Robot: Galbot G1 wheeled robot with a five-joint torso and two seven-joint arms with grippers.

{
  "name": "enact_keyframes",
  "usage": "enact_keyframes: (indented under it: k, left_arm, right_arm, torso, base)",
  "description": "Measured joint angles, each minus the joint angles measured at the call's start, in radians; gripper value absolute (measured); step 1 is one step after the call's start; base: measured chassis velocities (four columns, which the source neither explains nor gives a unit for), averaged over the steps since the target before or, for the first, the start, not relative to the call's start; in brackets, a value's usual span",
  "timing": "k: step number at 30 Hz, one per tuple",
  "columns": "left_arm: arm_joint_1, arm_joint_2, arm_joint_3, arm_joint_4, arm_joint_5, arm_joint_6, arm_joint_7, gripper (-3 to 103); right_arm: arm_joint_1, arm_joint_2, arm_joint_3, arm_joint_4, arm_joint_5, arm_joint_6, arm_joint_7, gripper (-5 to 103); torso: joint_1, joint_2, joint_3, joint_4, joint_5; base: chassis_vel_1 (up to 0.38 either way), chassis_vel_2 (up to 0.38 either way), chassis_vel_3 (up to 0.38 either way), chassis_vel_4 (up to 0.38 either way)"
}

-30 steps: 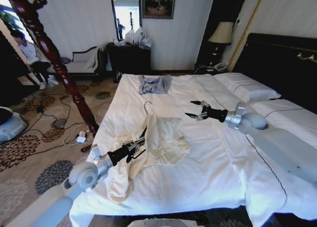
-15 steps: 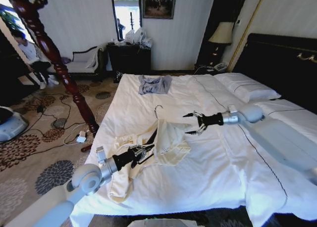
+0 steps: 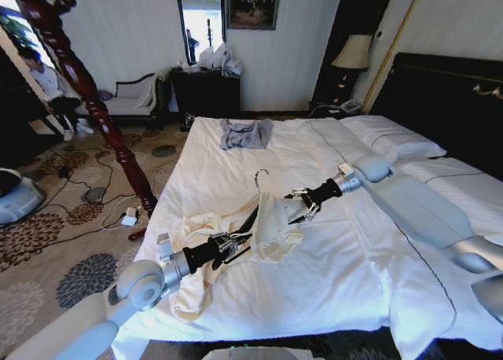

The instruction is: Pick up the clothes from the bed and hang them on the clothes hanger.

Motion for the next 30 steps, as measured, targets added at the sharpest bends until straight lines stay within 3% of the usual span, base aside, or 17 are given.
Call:
enact_keyframes:
  k: [2,3,6,8,11,23,30]
  left_arm:
    - [-0.005,-0.003,0.016,0.005,0.005,0.000,0.000,18]
    - [-0.005,-0.003,0.016,0.005,0.005,0.000,0.000,18]
    - [-0.016,-0.006,0.032,0.011,0.008,0.000,0.000,18]
    - [-0.021,-0.006,0.036,0.014,0.008,0.000,0.000,18]
    - [-0.040,-0.007,0.051,0.024,0.008,0.000,0.001,18]
    - [-0.070,-0.008,0.064,0.031,0.003,-0.001,0.002,18]
    - [-0.061,-0.003,0.040,0.013,0.004,-0.007,-0.062,20]
  right_arm:
    - [0.011,0.012,-0.001,-0.023,0.003,-0.001,0.000,51]
    - [0.011,0.012,-0.001,-0.023,0.003,-0.001,0.000,51]
    - [0.017,0.018,-0.006,-0.035,0.012,0.003,0.002,35]
    - [0.018,0.019,-0.008,-0.036,0.015,0.005,0.003,35]
    - [0.022,0.019,-0.015,-0.036,0.022,0.010,0.005,21]
    - [0.002,0.003,-0.008,-0.005,0.032,0.017,0.012,20]
    - [-0.018,-0.010,0.009,0.008,0.042,0.027,0.013,20]
  torso:
    - [0.000,0.000,0.000,0.0003,-0.0001]
    - [0.000,0.000,0.000,0.0003,-0.0001]
    - [0.000,0.000,0.000,0.0003,0.0000]
    - [0.000,0.000,0.000,0.0002,-0.0001]
    - [0.000,0.000,0.000,0.0003,-0.0001]
    - [0.000,0.000,0.000,0.0002,0.0000]
    - [0.000,0.000,0.000,0.0003,-0.0001]
  base:
    - [0.000,0.000,0.000,0.000]
    - [0.000,0.000,0.000,0.000]
    - [0.000,0.000,0.000,0.000]
    - [0.000,0.000,0.000,0.000]
    - [0.000,0.000,0.000,0.000]
    - [0.000,0.000,0.000,0.000]
    - [0.000,0.000,0.000,0.000]
